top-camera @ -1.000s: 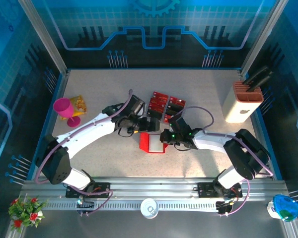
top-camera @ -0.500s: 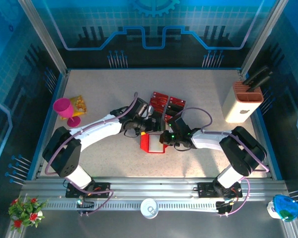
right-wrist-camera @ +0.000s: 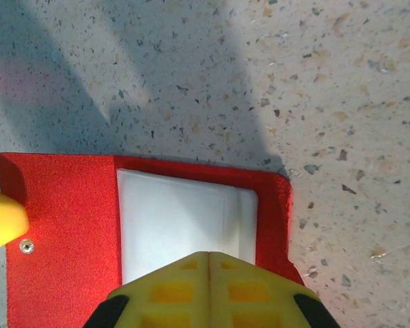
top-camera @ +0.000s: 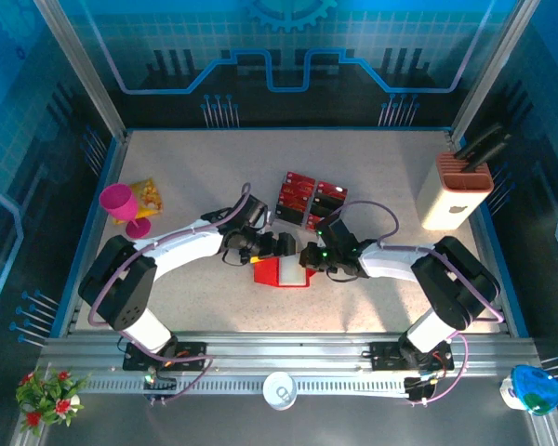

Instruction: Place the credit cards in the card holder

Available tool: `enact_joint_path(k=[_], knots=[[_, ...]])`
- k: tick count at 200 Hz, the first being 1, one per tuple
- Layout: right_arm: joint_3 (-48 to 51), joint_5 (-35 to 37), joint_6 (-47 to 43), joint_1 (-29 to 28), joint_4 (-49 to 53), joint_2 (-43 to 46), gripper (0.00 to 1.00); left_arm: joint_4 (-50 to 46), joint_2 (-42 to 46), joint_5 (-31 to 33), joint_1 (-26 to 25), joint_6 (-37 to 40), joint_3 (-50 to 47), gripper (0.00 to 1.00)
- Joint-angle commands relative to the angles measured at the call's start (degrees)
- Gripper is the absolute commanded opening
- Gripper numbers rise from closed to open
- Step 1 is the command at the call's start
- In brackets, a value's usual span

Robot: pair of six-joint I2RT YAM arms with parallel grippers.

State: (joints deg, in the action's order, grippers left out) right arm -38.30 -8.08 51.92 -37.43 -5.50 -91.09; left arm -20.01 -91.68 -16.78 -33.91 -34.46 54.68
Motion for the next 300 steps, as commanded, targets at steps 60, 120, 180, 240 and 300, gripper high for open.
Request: enact_joint_path(k=[60, 120, 180, 240, 300], knots=[[-3.97, -0.88, -3.63, 0.52, 4.12, -1.66, 0.00, -2.78, -1.60, 5.22, -0.06, 8.30, -1.69, 0.99], [-3.35, -1.50, -4.04, 0.43, 3.76, -3.85, 0.00, -4.35, -4.36, 7.97, -0.75, 11.69, -1.14, 0.99], [-3.40, -2.60, -2.27, -1.12, 1.48, -5.89, 0.00, -3.22, -4.76, 7.57, -1.38, 12.17, -0.89, 0.99], [-3.58, -3.05, 0.01, -2.17, -1.01, -6.92, 0.00, -7.23, -6.80, 11.47, -3.14, 13.73, 1.47, 0.99], [-3.71, -4.66, 0.64, -0.82, -1.41, -4.87, 0.00, -10.49, -9.50, 14.49, -4.80, 15.22, 2.04, 0.87]])
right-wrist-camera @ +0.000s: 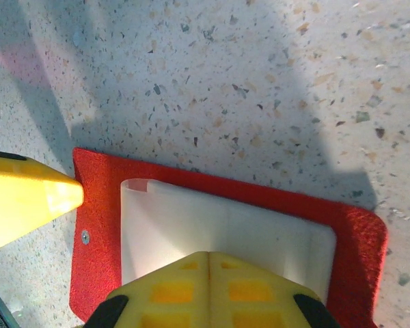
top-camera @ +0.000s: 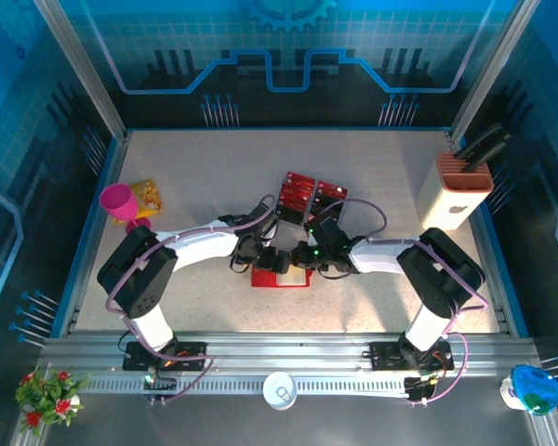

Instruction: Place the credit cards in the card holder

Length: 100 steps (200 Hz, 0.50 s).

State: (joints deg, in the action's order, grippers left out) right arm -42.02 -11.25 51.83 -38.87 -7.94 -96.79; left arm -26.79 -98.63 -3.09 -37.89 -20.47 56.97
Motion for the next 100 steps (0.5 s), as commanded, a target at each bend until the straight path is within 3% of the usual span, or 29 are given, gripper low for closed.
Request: enact_joint_path(k=[1, 22, 49, 64, 100], knots=[[0.01, -1.49, 0.72, 0.68, 1.07, 0.92, 0.00, -3.72, -2.59, 0.81, -0.76, 1.23, -0.27, 0.86], [0.10, -1.11, 0.76, 1.30, 1.50, 2.99, 0.01, -3.45, -2.44, 0.81, -0.95, 0.70, -0.91, 0.83], [0.37, -0.45, 0.89, 1.97, 2.82, 5.33, 0.28, -2.86, -1.73, 0.56, -0.92, -0.03, -1.50, 0.79], [0.36, -0.46, 0.75, 2.05, 3.28, 5.40, 0.36, -2.66, -1.74, 0.34, -0.95, -0.18, -1.50, 0.77], [0.27, -1.37, 0.94, 2.09, 2.69, 3.56, 0.40, -2.30, -1.92, 0.20, -0.94, -0.40, -1.41, 0.75]])
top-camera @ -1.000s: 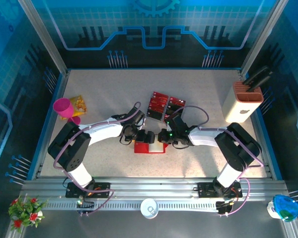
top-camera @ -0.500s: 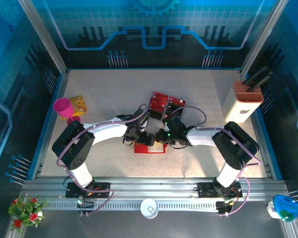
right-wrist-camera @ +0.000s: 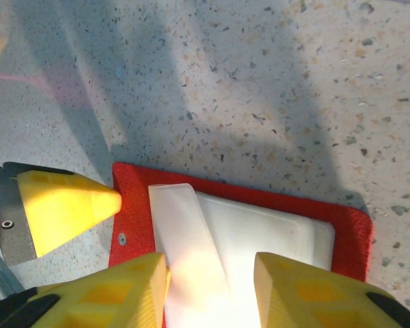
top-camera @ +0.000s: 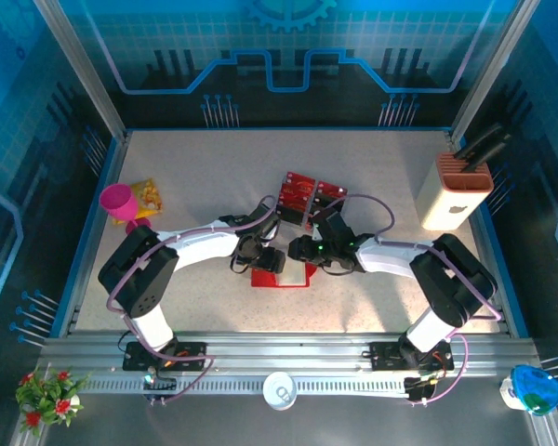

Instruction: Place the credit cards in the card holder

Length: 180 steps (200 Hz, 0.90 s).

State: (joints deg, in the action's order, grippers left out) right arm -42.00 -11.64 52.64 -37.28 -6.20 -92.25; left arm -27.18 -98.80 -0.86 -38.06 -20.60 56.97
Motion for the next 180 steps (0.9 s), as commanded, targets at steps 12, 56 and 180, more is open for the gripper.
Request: enact_joint_path(k=[12, 56, 180], knots=[[0.14, -1.57, 0.30, 0.45, 0.21, -1.68, 0.40, -1.85, -1.65, -1.95, -0.75, -0.20, -1.42, 0.75], [-1.62, -4.55, 0.26, -0.02, -1.70, -4.32, 0.36, -1.39, -0.36, -1.88, -0.70, -0.06, -1.83, 0.80], [-5.21, -8.67, 2.14, -1.39, -4.48, -9.21, 0.29, -0.03, 3.09, -1.81, -0.62, 1.07, -2.03, 0.83]])
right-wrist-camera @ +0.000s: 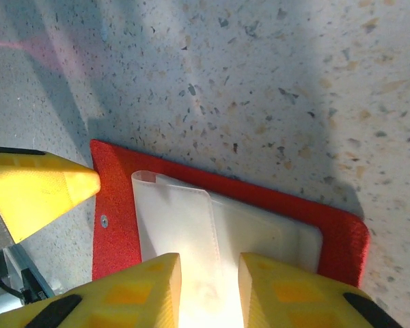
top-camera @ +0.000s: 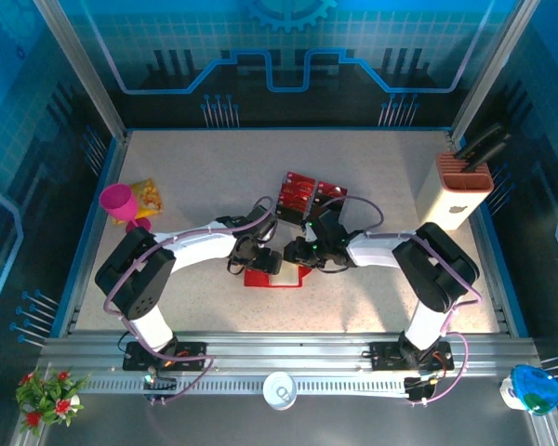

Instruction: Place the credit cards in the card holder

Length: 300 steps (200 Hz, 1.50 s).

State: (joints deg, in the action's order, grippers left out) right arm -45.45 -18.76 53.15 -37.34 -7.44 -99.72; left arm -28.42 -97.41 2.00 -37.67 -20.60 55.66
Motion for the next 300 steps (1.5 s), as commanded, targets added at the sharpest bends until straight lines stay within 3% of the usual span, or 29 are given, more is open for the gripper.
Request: enact_joint_path(k=[1, 23, 57, 151, 229, 300], knots=[[-1.75, -1.54, 1.67, -1.33, -3.26, -1.76, 0.29, 1.20, 1.69, -4.70, -1.01, 1.08, -0.72, 0.83], [-1.50, -1.37, 2.33, -1.37, -3.89, -1.87, 0.31, 1.91, 1.69, -5.31, -1.09, 1.08, -1.07, 0.76], [-1.04, -1.52, 3.26, -1.35, -4.86, -2.03, 0.34, 3.32, 2.50, -5.79, -1.08, 1.00, -2.30, 0.75], [-1.65, -4.69, 7.48, -1.42, -10.32, -2.93, 0.30, 6.99, 10.69, -5.08, 0.44, -0.08, -4.51, 0.99], [-6.81, -2.87, 6.97, -4.60, -2.41, 0.14, 0.39, 4.92, 20.35, -8.03, 10.95, -5.49, -4.34, 0.99], [-9.24, -3.50, 11.45, -8.49, -9.67, -6.61, 0.36, 4.37, 23.93, -8.36, 12.36, -7.69, -6.73, 0.99]])
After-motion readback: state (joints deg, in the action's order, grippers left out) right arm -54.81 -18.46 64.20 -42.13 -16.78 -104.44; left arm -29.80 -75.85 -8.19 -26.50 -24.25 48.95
